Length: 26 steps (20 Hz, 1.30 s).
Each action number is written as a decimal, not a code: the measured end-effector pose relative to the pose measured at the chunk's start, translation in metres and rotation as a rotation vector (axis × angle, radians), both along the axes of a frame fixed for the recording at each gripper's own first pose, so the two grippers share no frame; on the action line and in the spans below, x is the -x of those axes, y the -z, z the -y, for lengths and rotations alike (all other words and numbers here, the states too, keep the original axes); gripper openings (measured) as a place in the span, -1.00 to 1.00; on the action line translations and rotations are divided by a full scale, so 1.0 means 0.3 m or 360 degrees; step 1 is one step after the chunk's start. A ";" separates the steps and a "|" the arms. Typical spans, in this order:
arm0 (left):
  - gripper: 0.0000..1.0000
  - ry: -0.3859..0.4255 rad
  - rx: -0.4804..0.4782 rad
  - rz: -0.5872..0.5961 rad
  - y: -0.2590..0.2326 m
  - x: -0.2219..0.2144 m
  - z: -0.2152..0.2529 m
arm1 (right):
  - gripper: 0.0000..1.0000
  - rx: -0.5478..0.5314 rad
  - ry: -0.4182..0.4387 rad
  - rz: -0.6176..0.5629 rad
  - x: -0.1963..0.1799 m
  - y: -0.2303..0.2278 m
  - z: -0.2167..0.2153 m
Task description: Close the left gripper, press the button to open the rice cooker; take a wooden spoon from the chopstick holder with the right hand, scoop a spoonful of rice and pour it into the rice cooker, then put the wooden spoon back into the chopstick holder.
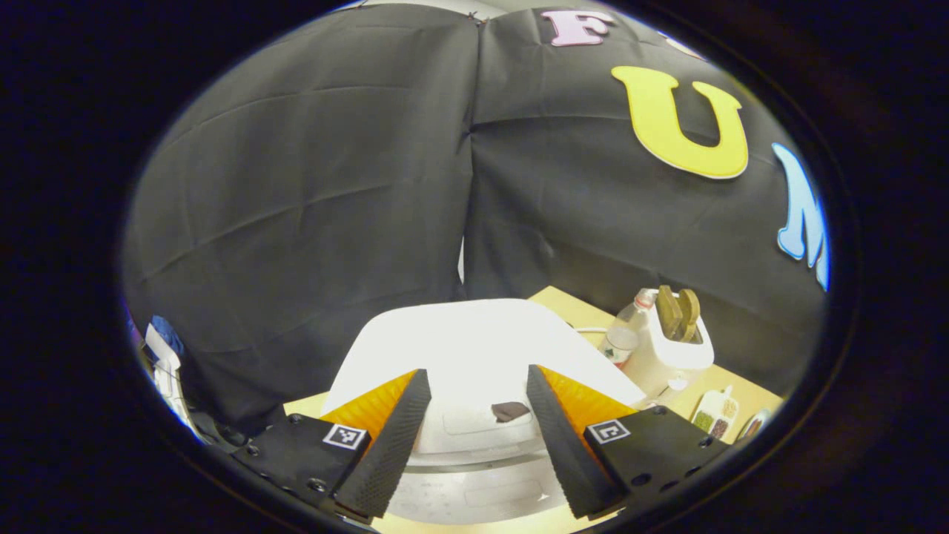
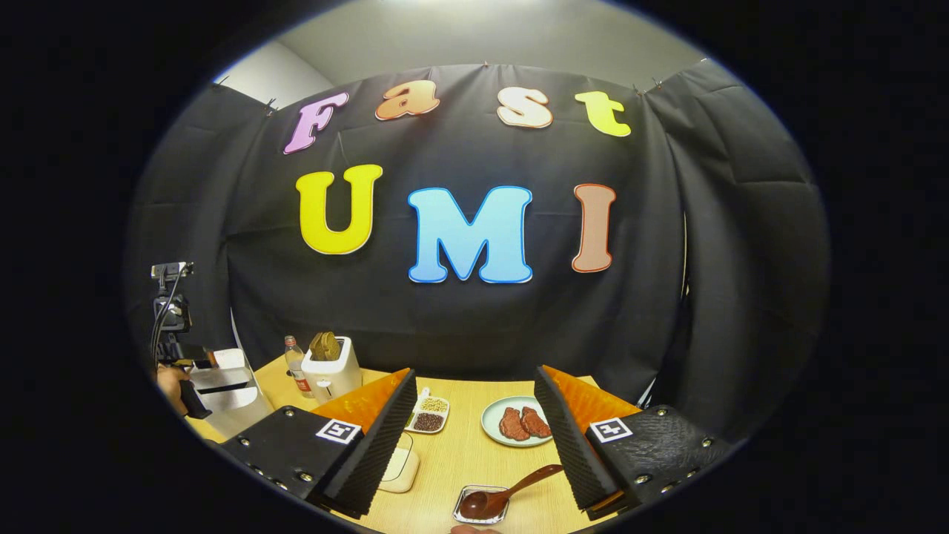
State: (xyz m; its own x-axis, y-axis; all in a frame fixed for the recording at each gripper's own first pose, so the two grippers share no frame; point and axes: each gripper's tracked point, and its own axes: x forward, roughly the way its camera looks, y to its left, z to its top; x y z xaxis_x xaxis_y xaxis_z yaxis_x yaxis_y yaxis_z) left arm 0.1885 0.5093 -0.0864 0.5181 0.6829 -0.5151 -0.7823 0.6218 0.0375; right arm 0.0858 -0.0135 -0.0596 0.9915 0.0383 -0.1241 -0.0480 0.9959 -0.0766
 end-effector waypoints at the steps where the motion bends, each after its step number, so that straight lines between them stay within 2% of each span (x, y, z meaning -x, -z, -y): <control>1: 0.86 0.0005 -0.0001 -0.0009 -0.006 -0.001 -0.001 | 0.93 0.0001 0.0002 -0.0004 0.003 0.001 0.001; 19: 0.86 0.0021 0.0084 -0.0095 0.042 -0.004 0.007 | 0.93 -0.0021 0.0040 -0.0051 0.051 0.036 0.020; 22: 0.90 0.0025 0.0040 -0.0092 0.057 -0.013 -0.002 | 0.93 -0.0027 0.0044 -0.0055 0.065 0.045 0.024; 26: 0.91 0.0110 0.0061 -0.0091 0.053 -0.021 0.000 | 0.93 -0.0043 0.0061 -0.0042 0.082 0.037 0.041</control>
State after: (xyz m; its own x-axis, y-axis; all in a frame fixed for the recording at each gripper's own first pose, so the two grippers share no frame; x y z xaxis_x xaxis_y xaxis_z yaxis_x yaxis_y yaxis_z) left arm 0.1949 0.5094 -0.1022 0.5325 0.6257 -0.5700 -0.7345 0.6762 0.0562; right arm 0.0612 -0.0259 -0.0707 0.9887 0.0038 -0.1499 -0.0113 0.9987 -0.0488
